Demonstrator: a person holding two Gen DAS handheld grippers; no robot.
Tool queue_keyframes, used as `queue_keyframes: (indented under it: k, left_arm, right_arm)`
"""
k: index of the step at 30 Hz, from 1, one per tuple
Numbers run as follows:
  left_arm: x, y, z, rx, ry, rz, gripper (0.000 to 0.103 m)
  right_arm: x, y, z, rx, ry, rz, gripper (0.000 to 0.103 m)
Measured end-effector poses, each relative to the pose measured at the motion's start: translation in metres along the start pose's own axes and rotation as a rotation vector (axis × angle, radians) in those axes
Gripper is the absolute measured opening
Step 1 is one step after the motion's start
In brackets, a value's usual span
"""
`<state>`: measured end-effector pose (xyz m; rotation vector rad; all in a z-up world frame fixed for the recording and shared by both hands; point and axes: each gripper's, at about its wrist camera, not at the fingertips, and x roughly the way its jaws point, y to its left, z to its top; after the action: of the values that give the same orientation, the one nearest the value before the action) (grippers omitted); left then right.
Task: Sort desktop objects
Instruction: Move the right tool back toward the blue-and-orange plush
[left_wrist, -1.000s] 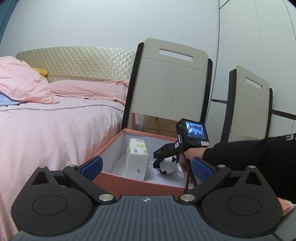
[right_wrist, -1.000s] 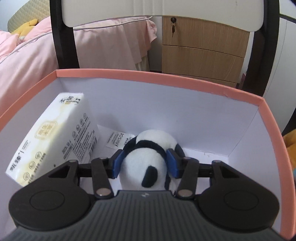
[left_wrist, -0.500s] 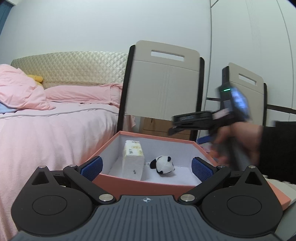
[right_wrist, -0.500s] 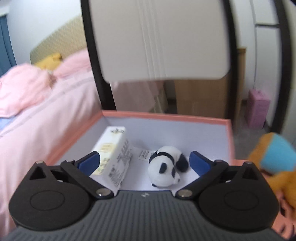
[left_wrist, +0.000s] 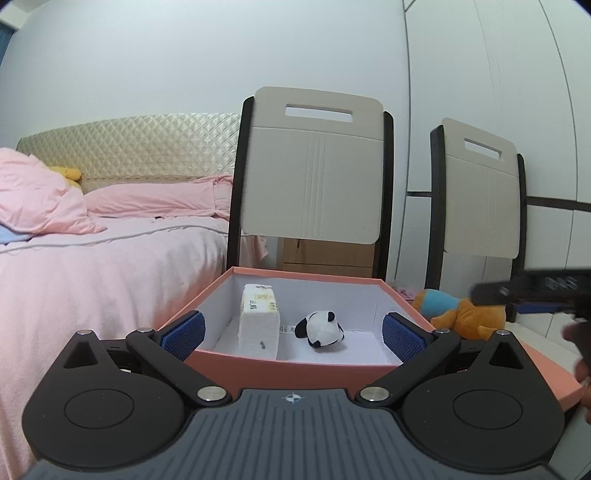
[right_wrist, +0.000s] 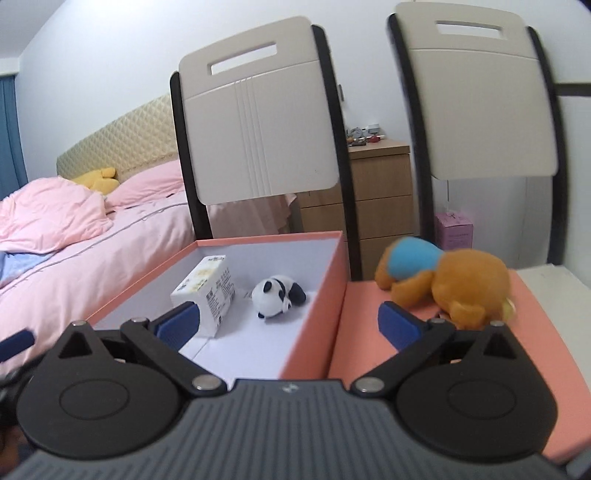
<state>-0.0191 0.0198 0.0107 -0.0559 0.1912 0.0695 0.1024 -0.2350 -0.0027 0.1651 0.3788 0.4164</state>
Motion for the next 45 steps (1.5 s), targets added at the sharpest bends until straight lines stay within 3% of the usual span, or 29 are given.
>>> queue_keyframes:
  k: [5,12,33,37,40,45]
  left_arm:
    - [0.000,-0.004,-0.003,0.022,-0.003,0.012,0.103]
    - [0.000,-0.007,-0.004,0.032,-0.006,0.037,0.103]
    - [0.001,-0.010,-0.005,0.037,0.007,0.032,0.103]
    - [0.000,-0.010,-0.004,0.033,0.003,0.030,0.103]
    - [-0.002,-0.010,-0.004,0.030,-0.004,0.028,0.103]
    - [0.000,-0.008,-0.003,0.022,0.001,0.033,0.103]
  right_arm:
    - [-0.027,-0.001,-0.029,-0.031,-0.064,-0.003,0.103]
    - [-0.042,0.003,-0.039,-0.050,-0.141,-0.042,0.103]
    - [-0.040,-0.001,-0.041,-0.032,-0.130,-0.049,0.103]
    - [-0.041,-0.009,-0.036,-0.003,-0.138,-0.051,0.103]
    - [-0.035,-0.021,-0.026,0.046,-0.097,-0.020,0.103]
    - [0.005,-0.043,0.013,-0.019,-0.101,-0.109,0.103]
